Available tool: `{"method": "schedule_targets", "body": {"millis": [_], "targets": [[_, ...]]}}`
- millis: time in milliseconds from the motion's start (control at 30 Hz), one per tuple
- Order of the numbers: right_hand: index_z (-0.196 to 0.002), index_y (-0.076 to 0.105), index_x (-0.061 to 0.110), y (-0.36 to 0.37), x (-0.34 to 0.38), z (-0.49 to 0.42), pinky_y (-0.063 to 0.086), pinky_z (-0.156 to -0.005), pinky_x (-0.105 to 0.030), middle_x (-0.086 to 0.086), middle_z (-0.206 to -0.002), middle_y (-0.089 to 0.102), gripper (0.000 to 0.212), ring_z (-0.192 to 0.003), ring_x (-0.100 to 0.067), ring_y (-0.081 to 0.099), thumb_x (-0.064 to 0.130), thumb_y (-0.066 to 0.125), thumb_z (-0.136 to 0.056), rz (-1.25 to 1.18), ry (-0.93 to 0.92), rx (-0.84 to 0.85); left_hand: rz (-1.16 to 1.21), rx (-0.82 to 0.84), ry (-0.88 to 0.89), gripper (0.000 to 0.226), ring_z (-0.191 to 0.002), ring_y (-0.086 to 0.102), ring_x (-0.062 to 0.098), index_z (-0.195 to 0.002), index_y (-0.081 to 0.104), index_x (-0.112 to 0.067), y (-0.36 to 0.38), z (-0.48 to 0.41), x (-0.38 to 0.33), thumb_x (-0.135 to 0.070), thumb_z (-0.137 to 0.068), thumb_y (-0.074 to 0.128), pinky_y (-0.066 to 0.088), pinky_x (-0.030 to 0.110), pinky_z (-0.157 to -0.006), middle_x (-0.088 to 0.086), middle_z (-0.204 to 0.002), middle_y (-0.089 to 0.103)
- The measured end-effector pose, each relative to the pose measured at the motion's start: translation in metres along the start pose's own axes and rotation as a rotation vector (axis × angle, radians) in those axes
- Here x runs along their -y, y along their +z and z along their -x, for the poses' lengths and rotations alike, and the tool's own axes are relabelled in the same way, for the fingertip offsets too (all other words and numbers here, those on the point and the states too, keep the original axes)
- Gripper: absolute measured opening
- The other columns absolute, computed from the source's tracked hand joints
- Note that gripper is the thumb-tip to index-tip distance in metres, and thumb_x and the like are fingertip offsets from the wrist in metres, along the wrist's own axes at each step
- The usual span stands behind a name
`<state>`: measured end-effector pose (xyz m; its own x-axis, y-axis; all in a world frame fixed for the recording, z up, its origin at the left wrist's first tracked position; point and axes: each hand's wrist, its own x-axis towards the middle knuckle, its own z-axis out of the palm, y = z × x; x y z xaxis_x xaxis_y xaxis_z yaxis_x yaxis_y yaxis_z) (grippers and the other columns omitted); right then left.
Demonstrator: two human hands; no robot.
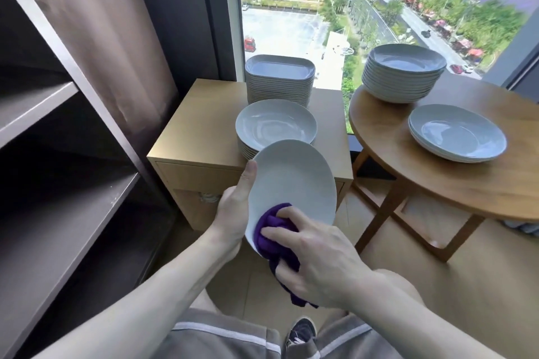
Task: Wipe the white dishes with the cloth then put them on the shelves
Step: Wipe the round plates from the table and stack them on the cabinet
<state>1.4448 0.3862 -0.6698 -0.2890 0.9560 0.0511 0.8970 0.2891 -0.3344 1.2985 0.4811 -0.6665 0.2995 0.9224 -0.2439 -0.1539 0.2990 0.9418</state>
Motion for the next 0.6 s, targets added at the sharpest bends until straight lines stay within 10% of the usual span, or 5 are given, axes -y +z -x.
{"method": "schedule_targets", "body": {"millis": [167, 600], "targets": [[-0.131, 0.062, 0.026, -0.013, 0.002, -0.004, 0.059, -0.070, -0.044, -0.006, -0.138, 0.054, 0.045, -0.102, -0.029, 0.064, 0.036, 0.062, -0.086, 0.002, -0.044, -0.213, -0.003, 0.113, -0.070, 0.097, -0.118, 0.071, 0.031, -0.118, 0.079, -0.018, 0.010, 0.003, 0.007, -0.097, -0.064, 0.061, 0.054, 0.043, -0.104, 0.017, -0.122, 0.075], [-0.129, 0.061, 0.024, -0.025, -0.042, -0.010, 0.056, -0.059, -0.040, -0.008, -0.133, 0.052, 0.050, -0.094, -0.034, 0.063, 0.032, 0.069, -0.081, 0.158, 0.341, -0.392, -0.114, 0.177, 0.006, 0.054, -0.117, 0.072, 0.028, -0.121, 0.077, -0.029, 0.008, 0.006, 0.012, -0.067, -0.099, 0.046, 0.061, 0.040, -0.093, 0.010, -0.124, 0.075]]}}
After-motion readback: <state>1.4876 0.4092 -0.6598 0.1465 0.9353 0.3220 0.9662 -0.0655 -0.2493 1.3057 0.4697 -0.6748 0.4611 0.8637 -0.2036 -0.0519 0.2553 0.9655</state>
